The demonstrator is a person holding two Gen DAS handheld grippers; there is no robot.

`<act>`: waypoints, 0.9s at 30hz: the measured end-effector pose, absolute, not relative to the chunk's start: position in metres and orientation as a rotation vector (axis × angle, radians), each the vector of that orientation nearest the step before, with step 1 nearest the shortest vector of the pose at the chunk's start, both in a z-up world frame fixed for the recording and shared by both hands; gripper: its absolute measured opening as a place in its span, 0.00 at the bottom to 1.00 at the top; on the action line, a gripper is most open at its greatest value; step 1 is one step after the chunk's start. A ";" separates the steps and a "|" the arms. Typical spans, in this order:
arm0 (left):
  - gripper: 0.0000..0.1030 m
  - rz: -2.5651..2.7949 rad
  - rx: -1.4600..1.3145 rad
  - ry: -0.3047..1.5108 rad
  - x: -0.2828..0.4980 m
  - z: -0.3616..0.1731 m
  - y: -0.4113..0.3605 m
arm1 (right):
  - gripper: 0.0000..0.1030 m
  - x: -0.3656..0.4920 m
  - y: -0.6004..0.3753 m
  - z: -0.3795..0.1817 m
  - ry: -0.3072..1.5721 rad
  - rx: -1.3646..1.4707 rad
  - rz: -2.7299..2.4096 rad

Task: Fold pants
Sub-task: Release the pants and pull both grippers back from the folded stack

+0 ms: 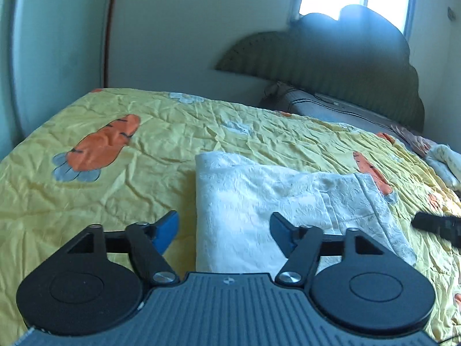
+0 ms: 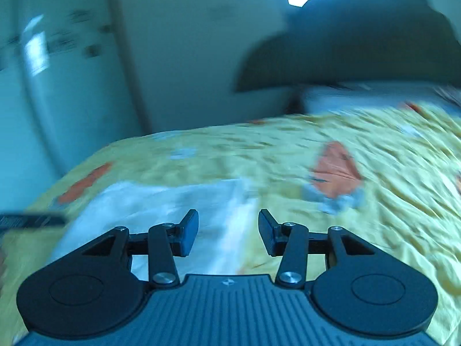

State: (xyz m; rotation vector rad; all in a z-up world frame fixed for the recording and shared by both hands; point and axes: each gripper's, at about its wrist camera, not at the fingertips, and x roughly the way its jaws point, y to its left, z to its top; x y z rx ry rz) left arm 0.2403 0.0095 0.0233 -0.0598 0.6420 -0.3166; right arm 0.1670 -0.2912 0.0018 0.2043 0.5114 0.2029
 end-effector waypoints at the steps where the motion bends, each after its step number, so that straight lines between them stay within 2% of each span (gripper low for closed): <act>1: 0.76 -0.293 -0.035 0.662 0.237 0.020 0.004 | 0.43 0.165 -0.281 -0.003 0.552 0.198 0.277; 4: 0.74 -0.205 0.134 0.729 0.241 -0.002 -0.015 | 0.42 0.172 -0.264 -0.025 0.649 0.114 0.238; 6: 0.70 -0.194 0.126 0.731 0.233 -0.003 -0.010 | 0.42 0.170 -0.266 -0.030 0.661 0.131 0.119; 8: 0.73 -0.229 0.089 0.678 0.213 0.006 -0.001 | 0.45 0.152 -0.264 -0.018 0.609 0.191 0.148; 9: 0.78 -0.234 0.095 0.651 0.205 0.008 -0.001 | 0.44 0.144 -0.260 -0.015 0.592 0.190 0.191; 10: 0.84 -0.225 0.125 0.617 0.197 0.009 -0.004 | 0.47 0.138 -0.254 -0.015 0.587 0.171 0.212; 11: 0.87 -0.206 0.162 0.600 0.195 0.007 -0.009 | 0.55 0.137 -0.249 -0.018 0.594 0.143 0.213; 12: 0.88 -0.183 0.194 0.607 0.196 0.003 -0.013 | 0.64 0.140 -0.244 -0.024 0.609 0.109 0.199; 15: 0.79 -0.141 0.148 0.701 0.201 -0.005 -0.010 | 0.65 0.145 -0.241 -0.035 0.664 0.129 0.141; 19: 0.82 -0.164 0.025 0.713 0.173 0.008 0.008 | 0.67 0.111 -0.231 -0.005 0.610 0.211 0.144; 21: 0.82 -0.164 0.014 0.746 0.161 0.007 0.014 | 0.87 0.089 -0.223 0.012 0.592 0.247 0.193; 22: 0.82 -0.175 -0.001 0.761 0.155 0.006 0.018 | 0.90 0.079 -0.216 0.020 0.597 0.247 0.213; 25: 0.81 -0.185 -0.004 0.790 0.140 0.003 0.027 | 0.92 0.043 -0.195 0.058 0.571 0.245 0.267; 27: 0.81 -0.188 0.000 0.775 0.128 0.007 0.030 | 0.92 0.020 -0.194 0.086 0.522 0.418 0.425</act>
